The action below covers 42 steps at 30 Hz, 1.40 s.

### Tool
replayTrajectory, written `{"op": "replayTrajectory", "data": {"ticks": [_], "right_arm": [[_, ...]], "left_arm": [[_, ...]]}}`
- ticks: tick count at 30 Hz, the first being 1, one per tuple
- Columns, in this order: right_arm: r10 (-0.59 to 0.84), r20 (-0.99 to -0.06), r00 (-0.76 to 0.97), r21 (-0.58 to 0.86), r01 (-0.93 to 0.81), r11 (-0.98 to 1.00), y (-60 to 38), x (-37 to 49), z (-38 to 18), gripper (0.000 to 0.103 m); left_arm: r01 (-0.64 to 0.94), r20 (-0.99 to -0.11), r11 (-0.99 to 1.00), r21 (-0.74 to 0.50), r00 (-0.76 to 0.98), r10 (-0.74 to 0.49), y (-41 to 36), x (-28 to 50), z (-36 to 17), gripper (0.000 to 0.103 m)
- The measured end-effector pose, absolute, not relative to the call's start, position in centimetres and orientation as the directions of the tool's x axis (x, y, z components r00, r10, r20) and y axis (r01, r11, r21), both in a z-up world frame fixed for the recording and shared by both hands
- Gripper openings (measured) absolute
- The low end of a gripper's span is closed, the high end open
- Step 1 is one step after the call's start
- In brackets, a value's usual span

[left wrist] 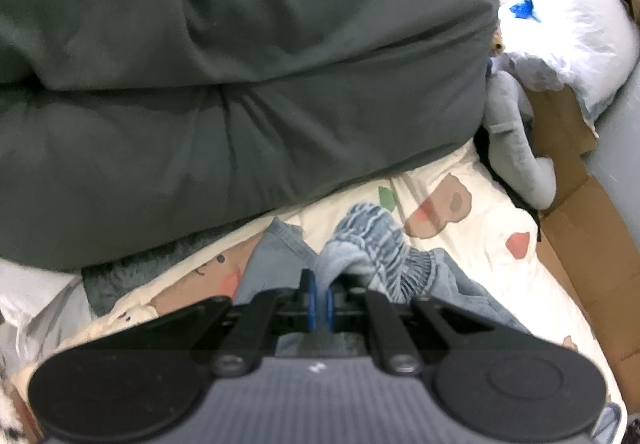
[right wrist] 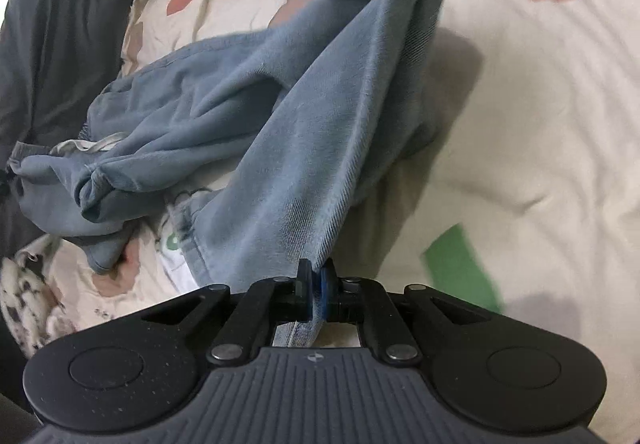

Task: Fold clothes

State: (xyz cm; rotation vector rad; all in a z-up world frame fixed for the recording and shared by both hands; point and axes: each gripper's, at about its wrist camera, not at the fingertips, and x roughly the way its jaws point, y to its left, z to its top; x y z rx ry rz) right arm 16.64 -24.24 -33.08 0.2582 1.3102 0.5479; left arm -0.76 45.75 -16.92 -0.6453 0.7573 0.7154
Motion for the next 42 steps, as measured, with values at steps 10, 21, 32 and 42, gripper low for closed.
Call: {"op": "replayTrajectory", "data": {"ticks": [10,21,32,42], "right_arm": [[0.351,-0.894,0.278,0.303,-0.202,0.931,-30.2,19.0,-28.2,0.001],[0.201,-0.926,0.318,0.177,-0.104,0.979,-34.1,20.2,-26.0,0.01],[0.184,-0.904,0.387,0.148,-0.122,0.981,-31.6,23.1,-23.0,0.041],[0.251,-0.873,0.419,0.155,-0.25,0.956,-25.2,27.8,-21.7,0.048]], "left_arm": [[-0.784,-0.808,0.576,-0.231,0.484,0.335,43.4,-1.3,-16.2,0.006],[-0.785,-0.814,0.557,-0.271,0.496,0.303,41.7,-3.4,-17.3,0.006],[-0.792,-0.837,0.507,-0.339,0.5,0.22,41.0,-7.4,-22.6,0.006],[-0.793,-0.866,0.497,-0.353,0.477,0.146,40.1,-9.3,-27.4,0.006]]}}
